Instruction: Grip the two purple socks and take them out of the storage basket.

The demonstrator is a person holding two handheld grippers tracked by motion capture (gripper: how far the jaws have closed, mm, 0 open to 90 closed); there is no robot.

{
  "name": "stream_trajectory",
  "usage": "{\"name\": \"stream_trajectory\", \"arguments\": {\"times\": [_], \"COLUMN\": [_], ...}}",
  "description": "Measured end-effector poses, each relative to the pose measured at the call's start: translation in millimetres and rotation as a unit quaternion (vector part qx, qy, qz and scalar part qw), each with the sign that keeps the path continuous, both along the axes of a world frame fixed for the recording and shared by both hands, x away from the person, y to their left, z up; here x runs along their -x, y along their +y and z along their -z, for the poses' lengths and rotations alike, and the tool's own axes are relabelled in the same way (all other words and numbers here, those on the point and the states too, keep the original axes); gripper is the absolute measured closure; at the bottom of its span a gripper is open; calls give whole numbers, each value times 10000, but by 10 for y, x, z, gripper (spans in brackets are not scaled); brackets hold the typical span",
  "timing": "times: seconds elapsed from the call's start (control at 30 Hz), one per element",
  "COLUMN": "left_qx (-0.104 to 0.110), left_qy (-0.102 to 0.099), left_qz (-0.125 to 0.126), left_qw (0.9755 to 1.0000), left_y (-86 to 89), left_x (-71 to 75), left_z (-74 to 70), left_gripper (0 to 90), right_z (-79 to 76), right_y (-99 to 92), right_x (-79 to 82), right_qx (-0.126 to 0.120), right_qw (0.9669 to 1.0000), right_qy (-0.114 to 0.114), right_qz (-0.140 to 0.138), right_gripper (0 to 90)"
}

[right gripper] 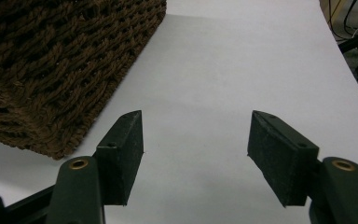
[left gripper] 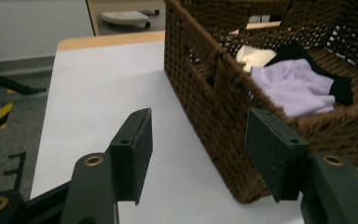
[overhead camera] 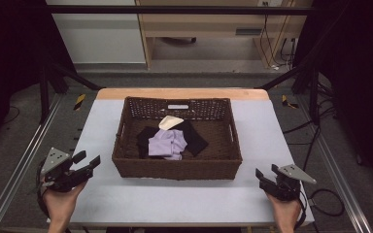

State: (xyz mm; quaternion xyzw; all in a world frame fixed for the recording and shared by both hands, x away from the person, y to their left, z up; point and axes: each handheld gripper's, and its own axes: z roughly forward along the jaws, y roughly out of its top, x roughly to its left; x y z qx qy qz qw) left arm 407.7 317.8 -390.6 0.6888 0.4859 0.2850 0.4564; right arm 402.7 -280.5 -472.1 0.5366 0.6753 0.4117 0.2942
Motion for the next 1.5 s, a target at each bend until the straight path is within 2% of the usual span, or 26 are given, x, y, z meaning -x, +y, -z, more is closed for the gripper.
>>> {"name": "stream_trajectory", "arguments": {"times": [0.17,0.37,0.6,0.87,1.1,1.27,1.4,1.5], "left_qx": [5,-59,-219,-417,-505,-825,-903,-1008], "left_qy": [-169,-338,-298,-371,-363,-482,-503,-445], "left_qz": [88,293,467,627,789,796,917,963], "left_qw": [9998,9990,9982,9965,9949,9922,9904,9892], "left_y": [-102,-313,-604,-959,-1251,-1478,-1654,-1753], "left_x": [-54,-165,-363,-575,-806,-960,-1102,-1207], "left_z": [-158,-337,-427,-546,-582,-582,-550,-492], "left_gripper": [410,416,427,433,466,462,463,478], "right_z": [-12,0,23,52,82,94,102,104], "right_y": [14,24,40,68,91,77,76,77], "right_x": [1,-26,-34,-69,-69,-73,-75,-75], "right_qx": [-4,-25,46,45,185,151,173,175], "right_qw": [9999,9998,9997,9997,9994,9995,9995,9995], "right_qy": [-135,-176,-229,-219,-269,-254,-245,-249], "right_qz": [36,61,36,21,63,93,91,97], "right_gripper": [353,343,322,317,297,296,293,291]}}
